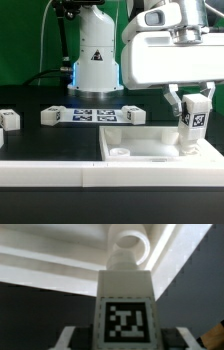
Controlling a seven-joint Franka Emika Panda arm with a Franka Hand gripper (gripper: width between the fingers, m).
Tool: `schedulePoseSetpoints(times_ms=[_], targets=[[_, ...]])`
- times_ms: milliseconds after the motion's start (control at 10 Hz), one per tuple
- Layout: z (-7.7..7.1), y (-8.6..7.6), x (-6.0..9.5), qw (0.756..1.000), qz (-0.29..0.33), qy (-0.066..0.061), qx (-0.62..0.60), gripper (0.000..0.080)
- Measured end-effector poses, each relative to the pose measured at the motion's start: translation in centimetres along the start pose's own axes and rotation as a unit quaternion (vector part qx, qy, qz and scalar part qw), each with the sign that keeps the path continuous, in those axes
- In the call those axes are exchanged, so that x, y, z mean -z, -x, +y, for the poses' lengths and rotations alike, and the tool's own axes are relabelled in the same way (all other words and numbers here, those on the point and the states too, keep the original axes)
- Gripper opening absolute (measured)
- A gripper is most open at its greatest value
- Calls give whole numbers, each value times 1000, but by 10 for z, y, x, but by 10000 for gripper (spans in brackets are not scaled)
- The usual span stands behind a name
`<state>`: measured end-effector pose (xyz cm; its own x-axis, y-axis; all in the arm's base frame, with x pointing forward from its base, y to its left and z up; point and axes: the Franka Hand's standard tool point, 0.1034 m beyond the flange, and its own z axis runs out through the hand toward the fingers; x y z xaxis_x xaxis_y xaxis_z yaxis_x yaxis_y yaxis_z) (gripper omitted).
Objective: Assemble one leg
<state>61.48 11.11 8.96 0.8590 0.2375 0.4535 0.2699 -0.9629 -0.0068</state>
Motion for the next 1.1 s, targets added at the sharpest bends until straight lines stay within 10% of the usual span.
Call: schedulePoseSetpoints(times_ms=[1100], targets=[[-5,46,-3,999,34,12,-2,292]])
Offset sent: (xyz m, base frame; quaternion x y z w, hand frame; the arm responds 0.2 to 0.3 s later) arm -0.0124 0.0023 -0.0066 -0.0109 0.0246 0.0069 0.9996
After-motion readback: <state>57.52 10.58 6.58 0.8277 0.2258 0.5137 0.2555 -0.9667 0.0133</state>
